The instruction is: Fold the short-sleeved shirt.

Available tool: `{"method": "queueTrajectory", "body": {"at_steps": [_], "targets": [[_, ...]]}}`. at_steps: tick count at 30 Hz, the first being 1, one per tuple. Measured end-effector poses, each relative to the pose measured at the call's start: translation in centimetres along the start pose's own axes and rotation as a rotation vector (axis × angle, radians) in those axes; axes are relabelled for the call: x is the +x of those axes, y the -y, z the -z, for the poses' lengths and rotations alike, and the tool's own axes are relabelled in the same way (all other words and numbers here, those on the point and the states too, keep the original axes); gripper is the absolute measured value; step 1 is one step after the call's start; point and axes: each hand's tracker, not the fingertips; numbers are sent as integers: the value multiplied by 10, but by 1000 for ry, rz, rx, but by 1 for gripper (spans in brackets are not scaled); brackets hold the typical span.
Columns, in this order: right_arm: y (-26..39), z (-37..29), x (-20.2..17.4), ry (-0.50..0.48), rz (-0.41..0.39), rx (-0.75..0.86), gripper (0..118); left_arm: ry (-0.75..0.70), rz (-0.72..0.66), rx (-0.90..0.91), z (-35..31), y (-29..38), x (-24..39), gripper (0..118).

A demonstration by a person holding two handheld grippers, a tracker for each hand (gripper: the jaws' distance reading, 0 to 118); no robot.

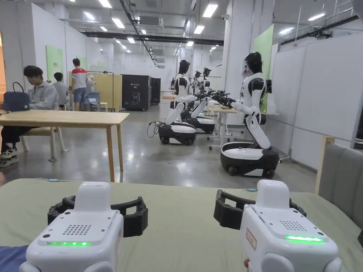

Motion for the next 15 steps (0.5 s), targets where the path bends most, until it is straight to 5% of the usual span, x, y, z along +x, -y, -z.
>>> {"method": "queueTrajectory", "body": {"at_steps": [6, 8, 11, 15], "targets": [[-3, 4, 3, -9, 2, -1, 118, 11, 23, -4, 2, -3, 1, 118], [-9, 7, 2, -22, -68, -8, 118, 30, 129, 3, 4, -7, 5, 118], [-16, 13, -8, 8, -325, 8, 118, -26, 405, 32, 12, -14, 15, 118], [0, 23, -31, 18, -878, 13, 118, -51, 945, 65, 23, -2, 35, 118]]}}
